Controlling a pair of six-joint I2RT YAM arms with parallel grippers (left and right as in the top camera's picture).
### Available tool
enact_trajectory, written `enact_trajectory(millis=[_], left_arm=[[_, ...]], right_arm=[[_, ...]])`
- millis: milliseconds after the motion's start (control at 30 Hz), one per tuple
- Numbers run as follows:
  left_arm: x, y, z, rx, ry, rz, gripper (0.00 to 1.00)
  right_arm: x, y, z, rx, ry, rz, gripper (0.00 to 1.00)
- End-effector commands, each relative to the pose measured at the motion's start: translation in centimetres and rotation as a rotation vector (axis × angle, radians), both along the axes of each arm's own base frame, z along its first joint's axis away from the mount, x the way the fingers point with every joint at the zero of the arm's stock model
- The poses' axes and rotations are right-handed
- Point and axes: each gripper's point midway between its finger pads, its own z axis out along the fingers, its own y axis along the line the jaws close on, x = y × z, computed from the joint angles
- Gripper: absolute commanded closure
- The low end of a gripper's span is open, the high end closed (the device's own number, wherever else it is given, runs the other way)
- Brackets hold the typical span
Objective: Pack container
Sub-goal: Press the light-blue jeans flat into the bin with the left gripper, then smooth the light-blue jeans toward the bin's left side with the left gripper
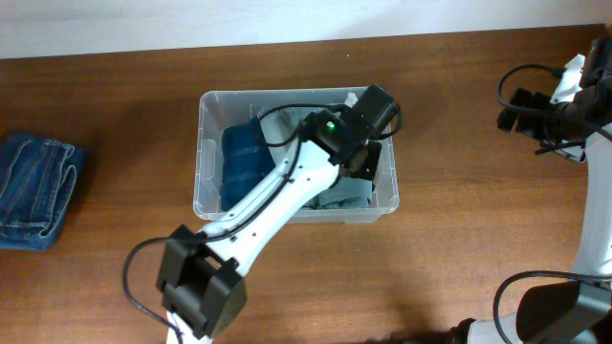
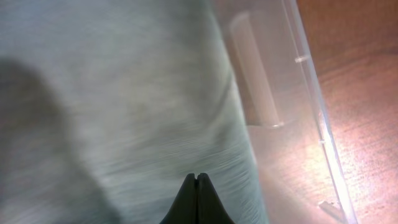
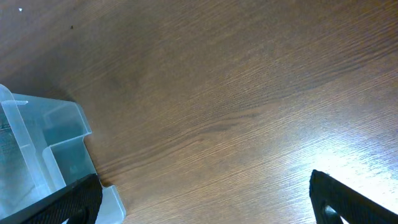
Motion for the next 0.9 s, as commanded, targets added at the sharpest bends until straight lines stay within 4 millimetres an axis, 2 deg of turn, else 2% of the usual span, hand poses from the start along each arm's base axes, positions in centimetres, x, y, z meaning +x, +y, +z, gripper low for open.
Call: enact_trajectory(millis=[0, 233, 333, 400, 500, 667, 733, 800, 867], left_arm=[[-0.9, -1.6, -3.3, -0.007, 0.089, -0.041, 0.99], [-1.2, -1.5, -9.6, 0.085, 0.187, -0.039, 1.00], [-1.2, -1.4, -10.5, 0.098, 0.199, -0.038, 0.99], [-0.9, -1.7, -9.6, 0.085, 0.180, -0.049, 1.00], [0.1, -1.8, -6.5, 0.081, 0.132, -0.053, 0.99], [2.2, 1.0, 0.4, 0.148, 0.021, 0.016, 0.99], [2.4, 2.4, 2.2, 0.160, 0.019, 0.038, 0.99], [2.3, 3.7, 2.9, 0.174, 0.037, 0.056, 0.99], [2.1, 5.0, 2.8, 0.199, 0.067, 0.072, 0.99]], right_arm=[[-0.1, -0.1, 0.5, -0.006, -0.012, -0.003, 0.01], [-0.1, -0.1, 0.5, -0.006, -0.012, -0.003, 0.01], [0.0, -0.1, 0.5, -0.006, -0.012, -0.003, 0.01], [-0.1, -0.1, 0.5, -0.006, -0.012, -0.003, 0.01], [-0.1, -0.1, 0.5, -0.007, -0.012, -0.003, 0.01], [-0.1, -0.1, 0.5, -0.007, -0.012, -0.003, 0.01], [-0.1, -0.1, 0.5, -0.006, -0.012, -0.003, 0.01], [-0.1, -0.1, 0.5, -0.006, -0.011, -0.003, 0.01], [-0.1, -0.1, 0.5, -0.006, -0.011, -0.003, 0.02]])
